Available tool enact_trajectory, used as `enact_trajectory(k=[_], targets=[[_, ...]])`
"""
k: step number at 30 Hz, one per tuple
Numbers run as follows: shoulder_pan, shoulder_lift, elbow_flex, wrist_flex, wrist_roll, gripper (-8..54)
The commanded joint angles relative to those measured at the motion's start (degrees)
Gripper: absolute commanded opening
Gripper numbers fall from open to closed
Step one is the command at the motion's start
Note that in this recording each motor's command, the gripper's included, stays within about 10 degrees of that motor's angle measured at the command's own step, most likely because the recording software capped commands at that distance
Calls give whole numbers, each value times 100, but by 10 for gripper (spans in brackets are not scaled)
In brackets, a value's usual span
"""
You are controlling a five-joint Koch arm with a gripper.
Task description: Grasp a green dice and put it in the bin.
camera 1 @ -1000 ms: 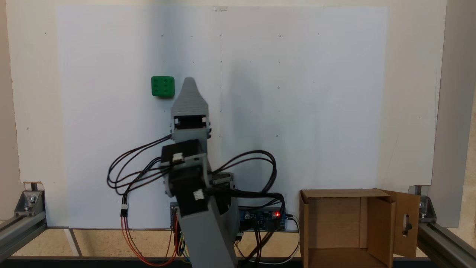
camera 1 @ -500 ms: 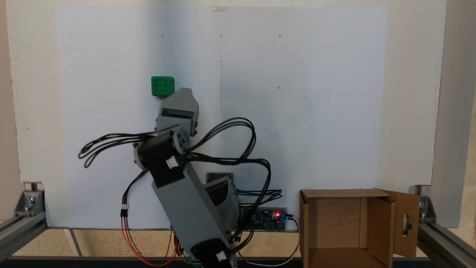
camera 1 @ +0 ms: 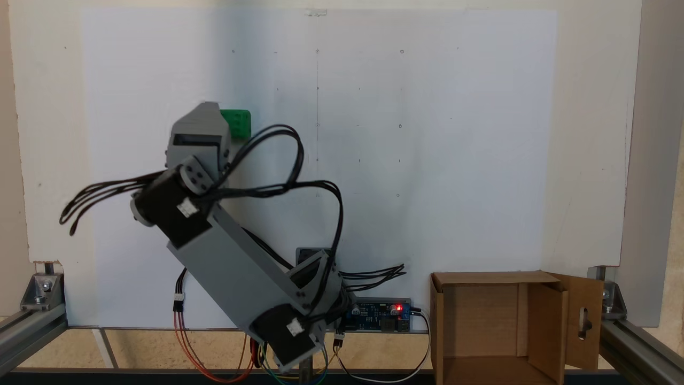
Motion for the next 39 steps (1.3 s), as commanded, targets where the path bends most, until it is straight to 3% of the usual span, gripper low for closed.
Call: enact_trajectory(k=[1,20,39], targets=[[-70,-105,-343,-272,422,432],[79,-1116,-88,-308,492,433],[185,-1213,1503,-2039,492,432]])
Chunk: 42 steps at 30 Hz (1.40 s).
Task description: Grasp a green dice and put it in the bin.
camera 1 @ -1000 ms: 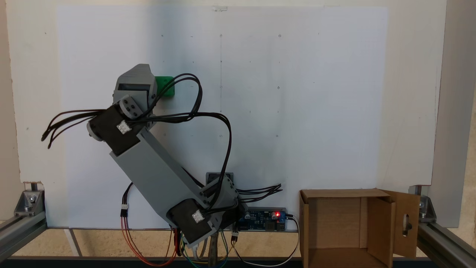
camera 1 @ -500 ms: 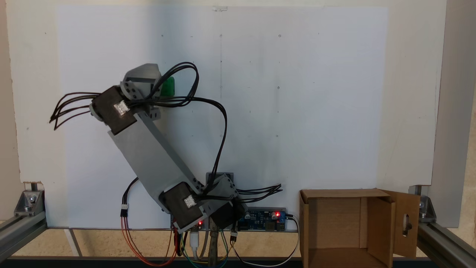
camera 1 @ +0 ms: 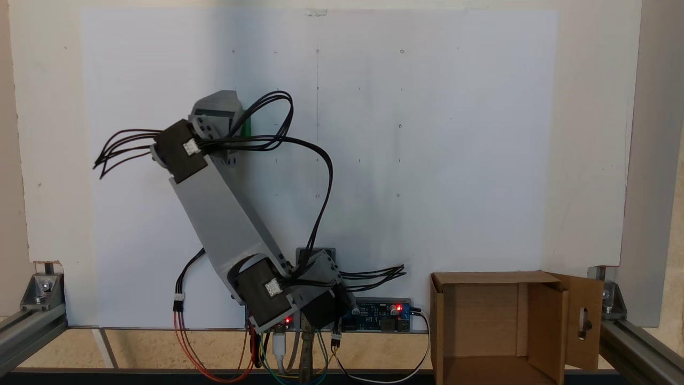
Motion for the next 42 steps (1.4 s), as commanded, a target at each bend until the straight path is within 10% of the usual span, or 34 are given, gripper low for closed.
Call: enact_trajectory(k=[1,42], targets=[[-9,35,-88,-220,448,432],[62,-571,237,-879,448,429]])
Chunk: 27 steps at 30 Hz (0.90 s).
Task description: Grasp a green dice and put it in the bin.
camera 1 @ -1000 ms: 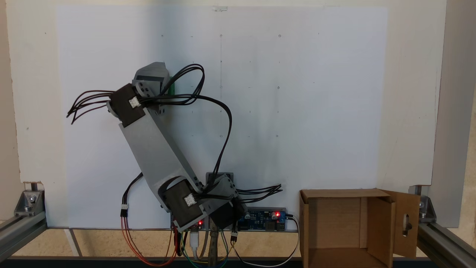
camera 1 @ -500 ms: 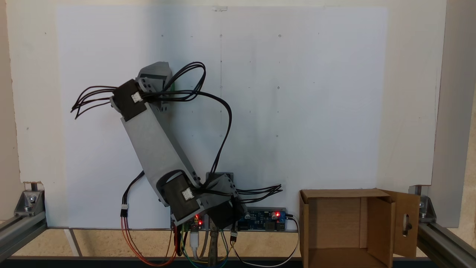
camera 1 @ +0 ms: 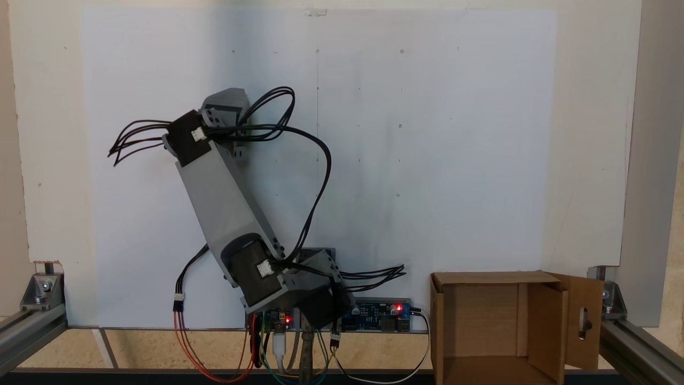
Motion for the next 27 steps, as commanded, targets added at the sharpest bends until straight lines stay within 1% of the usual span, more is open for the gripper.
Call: enact_trajectory(k=[1,3,5,8,11,14,15,19,21,23,27], targets=[[0,62,-105,-44,413,420],[9,62,-105,-62,413,403],[26,53,-114,-97,413,402],[44,35,-114,-123,413,359],[44,26,-105,-123,422,268],[44,18,-97,-123,422,149],[62,18,-97,-132,431,120],[123,26,-97,-97,413,115],[132,237,-97,62,413,115],[237,738,-105,211,404,115],[571,2028,-105,791,404,115]])
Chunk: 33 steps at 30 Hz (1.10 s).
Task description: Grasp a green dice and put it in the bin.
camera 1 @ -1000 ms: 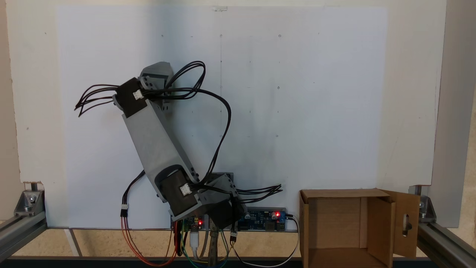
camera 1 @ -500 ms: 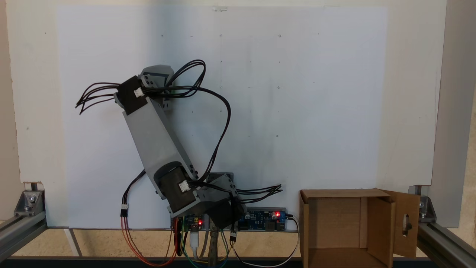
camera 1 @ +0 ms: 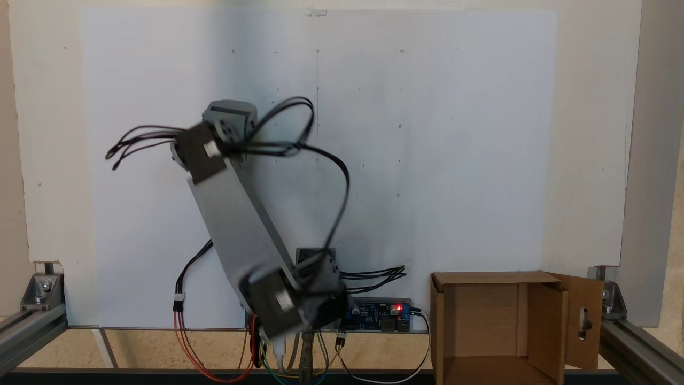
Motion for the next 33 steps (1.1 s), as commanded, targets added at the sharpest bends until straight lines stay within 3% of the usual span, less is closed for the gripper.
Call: enact_trajectory(k=[1,6,12,33], targets=[[158,930,-149,360,404,115],[501,2417,-149,677,246,115],[1925,2382,-149,545,-501,115],[10501,2329,-677,-97,-5148,115]])
